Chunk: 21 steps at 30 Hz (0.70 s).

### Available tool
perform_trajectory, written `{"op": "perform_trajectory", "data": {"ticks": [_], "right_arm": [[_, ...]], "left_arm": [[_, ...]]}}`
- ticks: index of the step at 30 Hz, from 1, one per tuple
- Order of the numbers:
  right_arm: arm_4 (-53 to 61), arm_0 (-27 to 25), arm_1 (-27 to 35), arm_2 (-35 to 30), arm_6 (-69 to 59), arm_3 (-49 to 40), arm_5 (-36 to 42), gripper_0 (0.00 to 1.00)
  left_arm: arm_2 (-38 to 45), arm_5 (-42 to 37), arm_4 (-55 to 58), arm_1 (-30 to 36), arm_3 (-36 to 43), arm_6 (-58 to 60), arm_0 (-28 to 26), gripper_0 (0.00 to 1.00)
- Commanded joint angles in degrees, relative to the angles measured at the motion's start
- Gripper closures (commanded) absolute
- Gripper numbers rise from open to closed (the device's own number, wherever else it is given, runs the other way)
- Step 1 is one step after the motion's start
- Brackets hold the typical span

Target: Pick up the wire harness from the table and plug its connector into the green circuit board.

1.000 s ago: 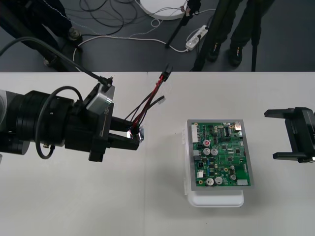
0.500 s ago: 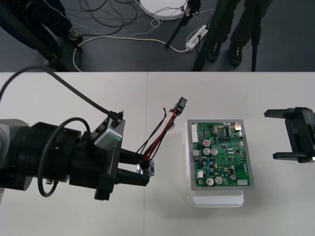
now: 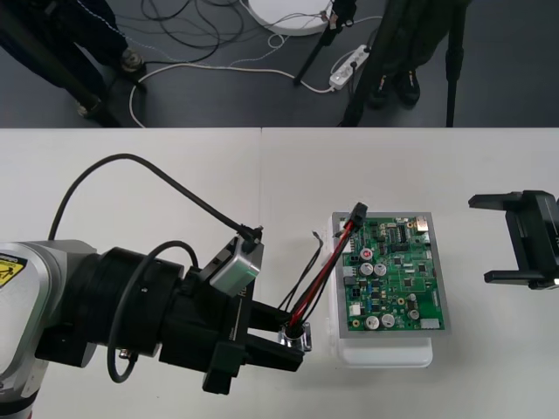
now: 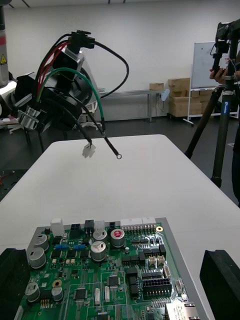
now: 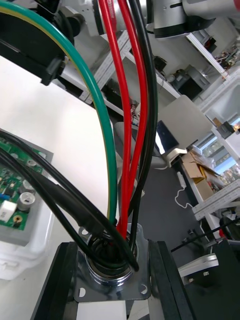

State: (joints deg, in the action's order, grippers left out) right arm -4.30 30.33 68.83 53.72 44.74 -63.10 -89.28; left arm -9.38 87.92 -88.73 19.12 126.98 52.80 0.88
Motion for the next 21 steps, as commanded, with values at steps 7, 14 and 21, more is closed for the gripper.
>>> {"op": "perform_trajectory", "data": {"ticks": [7,14,21], "right_arm": [[0.26,4.48,-0.36,0.15,-2.99,1.49,-0.72,0.00],[-1.77,6.68,-0.36,0.15,-6.86,2.36,-0.72,0.00],[-2.73,9.58,-0.71,0.15,-10.99,2.10,-0.72,0.00]], "left_arm": [[-3.36,-6.09,0.76,-1.37,2.13,6.17,-1.32,1.00],[-3.36,-6.35,1.64,-1.37,2.13,6.79,-1.23,1.00],[-3.36,-7.14,1.90,-1.46,2.13,7.05,-1.23,1.00]]}}
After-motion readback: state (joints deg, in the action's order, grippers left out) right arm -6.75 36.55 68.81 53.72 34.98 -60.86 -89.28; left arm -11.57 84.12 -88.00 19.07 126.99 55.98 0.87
